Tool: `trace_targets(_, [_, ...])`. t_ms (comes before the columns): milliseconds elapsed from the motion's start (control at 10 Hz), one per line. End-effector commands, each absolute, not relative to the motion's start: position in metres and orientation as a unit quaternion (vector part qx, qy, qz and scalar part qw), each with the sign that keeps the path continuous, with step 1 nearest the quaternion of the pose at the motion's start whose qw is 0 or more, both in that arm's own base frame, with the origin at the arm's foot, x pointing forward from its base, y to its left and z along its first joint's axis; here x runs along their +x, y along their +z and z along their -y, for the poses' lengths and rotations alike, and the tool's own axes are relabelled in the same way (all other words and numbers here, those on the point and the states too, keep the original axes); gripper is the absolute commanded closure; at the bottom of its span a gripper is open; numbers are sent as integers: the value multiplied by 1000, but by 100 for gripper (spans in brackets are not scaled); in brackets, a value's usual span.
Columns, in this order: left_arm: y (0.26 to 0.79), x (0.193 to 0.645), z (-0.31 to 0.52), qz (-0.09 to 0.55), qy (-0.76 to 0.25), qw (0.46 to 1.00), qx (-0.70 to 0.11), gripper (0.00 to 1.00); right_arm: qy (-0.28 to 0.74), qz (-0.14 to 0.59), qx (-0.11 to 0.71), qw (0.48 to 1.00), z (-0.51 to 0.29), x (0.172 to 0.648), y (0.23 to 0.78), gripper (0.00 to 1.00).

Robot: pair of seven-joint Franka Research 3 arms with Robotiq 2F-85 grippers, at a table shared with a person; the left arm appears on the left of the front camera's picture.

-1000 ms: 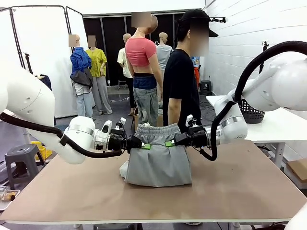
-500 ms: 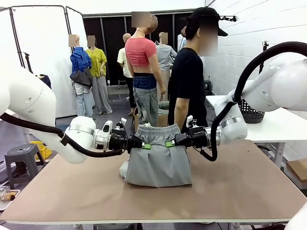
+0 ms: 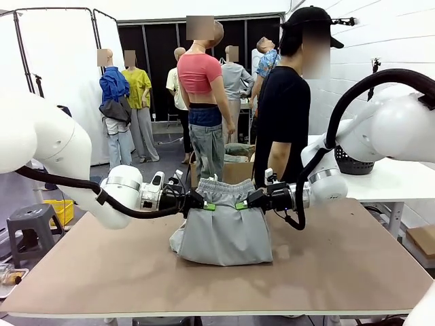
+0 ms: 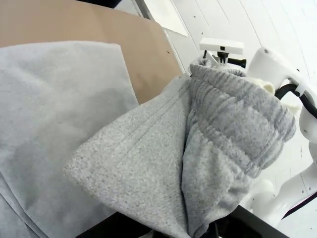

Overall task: Fold the training pants.
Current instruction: Fold the Training pants in half.

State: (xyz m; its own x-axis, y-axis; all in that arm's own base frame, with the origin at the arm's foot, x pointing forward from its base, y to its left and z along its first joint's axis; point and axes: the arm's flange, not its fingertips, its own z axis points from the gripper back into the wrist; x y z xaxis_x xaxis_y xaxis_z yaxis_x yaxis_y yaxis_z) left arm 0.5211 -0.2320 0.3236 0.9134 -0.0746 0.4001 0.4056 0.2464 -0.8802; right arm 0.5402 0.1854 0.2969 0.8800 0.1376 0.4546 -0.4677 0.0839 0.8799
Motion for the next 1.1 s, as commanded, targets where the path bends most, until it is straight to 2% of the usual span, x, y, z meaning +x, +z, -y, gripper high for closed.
trace_targets(0, [326,541,223,152,-134,787,-583,100,185,146,639,733,-180,559,300,100])
trace_targets(1000, [302,572,215,154,-88,806,-565,100,154,153,631,745,-177,599,281,100])
